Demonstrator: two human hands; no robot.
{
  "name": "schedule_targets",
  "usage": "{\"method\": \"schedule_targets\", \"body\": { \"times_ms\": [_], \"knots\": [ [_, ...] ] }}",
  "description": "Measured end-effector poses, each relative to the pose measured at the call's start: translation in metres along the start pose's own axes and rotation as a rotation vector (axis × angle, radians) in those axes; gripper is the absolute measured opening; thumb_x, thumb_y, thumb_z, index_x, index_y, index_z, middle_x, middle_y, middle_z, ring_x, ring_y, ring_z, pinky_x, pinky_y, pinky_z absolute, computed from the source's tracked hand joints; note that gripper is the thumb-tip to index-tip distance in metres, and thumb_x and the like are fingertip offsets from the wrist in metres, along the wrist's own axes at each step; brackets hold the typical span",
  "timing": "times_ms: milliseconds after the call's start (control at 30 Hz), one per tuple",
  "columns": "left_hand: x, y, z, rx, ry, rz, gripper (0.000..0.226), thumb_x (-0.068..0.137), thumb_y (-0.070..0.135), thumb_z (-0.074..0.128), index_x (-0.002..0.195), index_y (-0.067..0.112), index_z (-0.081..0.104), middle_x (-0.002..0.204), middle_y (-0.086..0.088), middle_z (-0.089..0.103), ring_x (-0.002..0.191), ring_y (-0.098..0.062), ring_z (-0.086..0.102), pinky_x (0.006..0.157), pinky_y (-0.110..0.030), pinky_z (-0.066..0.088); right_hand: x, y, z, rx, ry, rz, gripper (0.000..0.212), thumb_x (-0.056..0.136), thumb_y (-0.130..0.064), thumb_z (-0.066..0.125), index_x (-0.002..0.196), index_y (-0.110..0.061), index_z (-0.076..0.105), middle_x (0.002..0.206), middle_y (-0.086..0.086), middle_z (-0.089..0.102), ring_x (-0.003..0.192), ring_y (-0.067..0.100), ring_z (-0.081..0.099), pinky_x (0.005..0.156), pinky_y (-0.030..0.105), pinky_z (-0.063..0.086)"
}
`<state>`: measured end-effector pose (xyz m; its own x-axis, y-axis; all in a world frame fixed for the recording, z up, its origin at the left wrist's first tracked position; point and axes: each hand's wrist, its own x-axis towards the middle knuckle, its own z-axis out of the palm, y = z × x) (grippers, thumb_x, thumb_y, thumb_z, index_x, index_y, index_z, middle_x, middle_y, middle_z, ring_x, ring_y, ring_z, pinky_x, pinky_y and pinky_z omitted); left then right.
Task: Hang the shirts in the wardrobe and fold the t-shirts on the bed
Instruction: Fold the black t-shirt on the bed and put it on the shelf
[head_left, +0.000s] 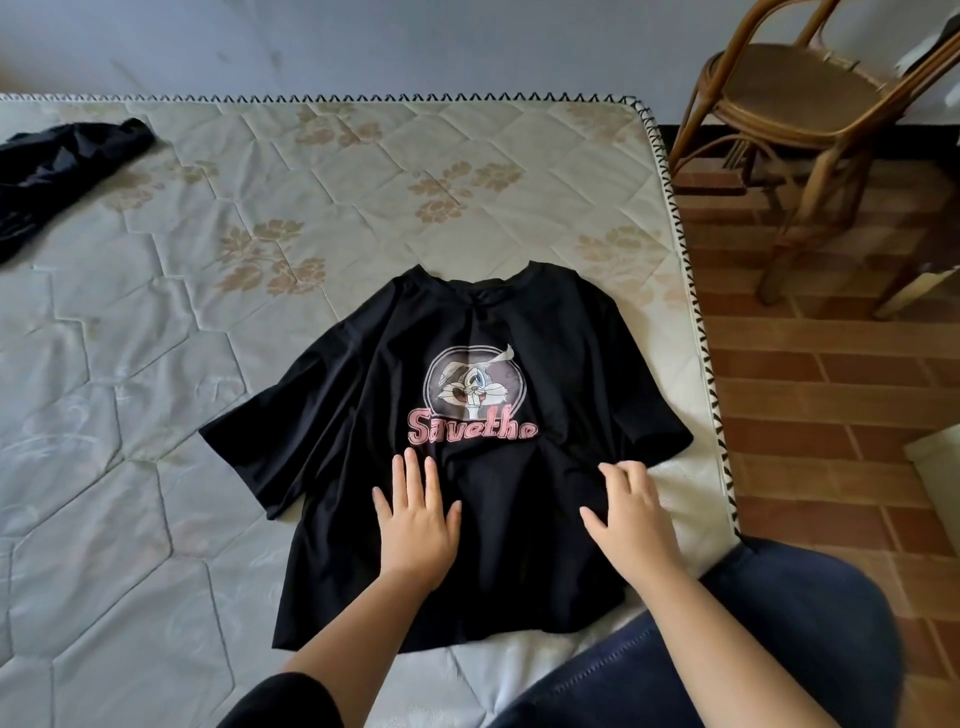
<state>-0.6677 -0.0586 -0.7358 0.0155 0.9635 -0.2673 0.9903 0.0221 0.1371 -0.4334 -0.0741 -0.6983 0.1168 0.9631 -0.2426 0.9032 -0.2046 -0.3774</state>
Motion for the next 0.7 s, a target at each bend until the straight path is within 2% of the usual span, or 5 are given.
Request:
{"method": "schedule_targets", "body": {
  "times_ms": [133,300,433,567,700],
  "knots": [
    [-0.009,-0.003,0.005,-0.02,0.024,0.005,0.073,0.099,0.043,0.006,0.122,-0.002,0.06,0.132,-0.025,0.052,0.124,-0.038,0.049,0.082,-0.061,0.047,-0.003,0.007,-0.007,0.317,-0.073,0.287,0.048,0.086,-0.032,0.065,0.122,-0.007,0.047,0.108,0.003,0.054,0.096,0.02,0.054,0.074,0.026,0.04],
    [-0.021,-0.004,0.008,-0.022,0.048,-0.001,0.078,0.098,0.046,0.001,0.124,-0.001,0.058,0.133,-0.023,0.052,0.129,-0.033,0.039,0.082,-0.061,0.046,-0.01,0.012,-0.008,0.441,-0.257,0.273,0.021,0.088,-0.03,0.064,0.09,-0.014,0.052,0.084,-0.005,0.054,0.085,0.015,0.052,0.07,0.024,0.037],
    [-0.033,-0.002,0.011,-0.023,0.052,0.001,0.077,0.099,0.047,0.002,0.126,-0.002,0.056,0.135,-0.02,0.051,0.125,-0.032,0.049,0.084,-0.059,0.046,-0.016,0.014,-0.009,0.48,-0.3,0.241,0.034,0.089,-0.025,0.063,0.067,-0.02,0.037,0.068,-0.006,0.039,0.066,0.011,0.039,0.054,0.02,0.028],
    [-0.043,-0.006,0.012,0.011,0.067,0.011,0.075,0.099,0.046,0.002,0.126,0.003,0.057,0.136,-0.016,0.052,0.131,-0.025,0.034,0.082,-0.061,0.046,-0.017,0.024,-0.016,0.466,-0.264,0.339,0.026,0.093,-0.019,0.057,0.074,-0.012,0.042,0.075,0.002,0.042,0.067,0.014,0.038,0.059,0.028,0.029],
    [-0.05,-0.016,0.008,0.047,0.027,0.029,0.072,0.099,0.046,0.003,0.127,0.009,0.058,0.136,-0.012,0.053,0.13,-0.022,0.033,0.078,-0.064,0.046,-0.019,0.035,-0.03,0.118,-0.196,0.463,0.022,0.096,-0.015,0.049,0.114,-0.003,0.05,0.114,0.013,0.056,0.105,0.03,0.053,0.075,0.03,0.039]
  ]
}}
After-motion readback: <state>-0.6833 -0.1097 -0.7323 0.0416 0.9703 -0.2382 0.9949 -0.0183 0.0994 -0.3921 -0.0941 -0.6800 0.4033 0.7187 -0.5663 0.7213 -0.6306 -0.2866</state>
